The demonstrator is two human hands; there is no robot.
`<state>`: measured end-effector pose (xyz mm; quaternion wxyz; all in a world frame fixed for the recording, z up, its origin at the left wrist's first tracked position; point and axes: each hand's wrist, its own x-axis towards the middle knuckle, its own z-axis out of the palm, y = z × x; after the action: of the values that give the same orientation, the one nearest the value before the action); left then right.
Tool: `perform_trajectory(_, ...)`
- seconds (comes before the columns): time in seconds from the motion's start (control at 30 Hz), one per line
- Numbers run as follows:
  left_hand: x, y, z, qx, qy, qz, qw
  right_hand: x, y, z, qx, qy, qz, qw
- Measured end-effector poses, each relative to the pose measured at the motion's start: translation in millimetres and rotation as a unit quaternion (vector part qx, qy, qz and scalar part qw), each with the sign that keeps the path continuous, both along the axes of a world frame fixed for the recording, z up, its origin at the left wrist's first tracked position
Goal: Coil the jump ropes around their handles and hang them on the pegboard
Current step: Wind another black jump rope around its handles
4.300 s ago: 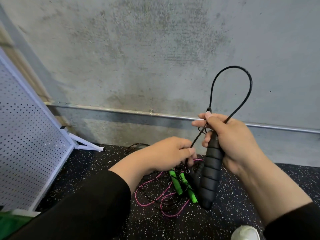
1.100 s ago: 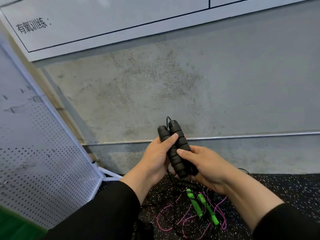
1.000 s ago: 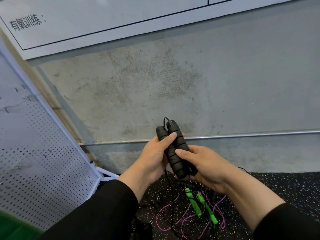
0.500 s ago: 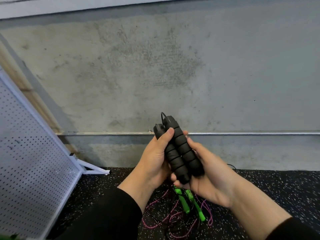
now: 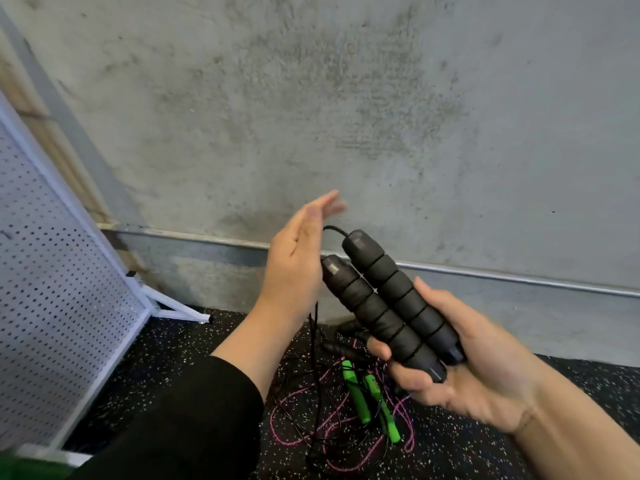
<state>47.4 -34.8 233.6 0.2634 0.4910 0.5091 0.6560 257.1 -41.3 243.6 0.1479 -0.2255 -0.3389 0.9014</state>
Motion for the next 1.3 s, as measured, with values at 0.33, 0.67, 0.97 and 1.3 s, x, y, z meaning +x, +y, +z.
perform_trajectory(0.33,4,-13,1,-0.035,-0.044,-0.091,0.994,-14,14,-3,-0.022,0.222,0.014,0.975)
perform_trajectory(0.67,19,-19,4,-0.105,-0.002,-0.157,0.982,-14,11,6,0.053,0.145,-0.155,0.976)
perform_trajectory(0.97,27,-23,3,-0.234,-0.055,-0.181,0.954,-20,11,11,0.363,-0.194,-0.278,0.868)
perform_trajectory(1.3,24,-23,-1,-0.274,-0.171,-0.160,0.933,-30,14,-13,0.632,-0.412,-0.202,0.624)
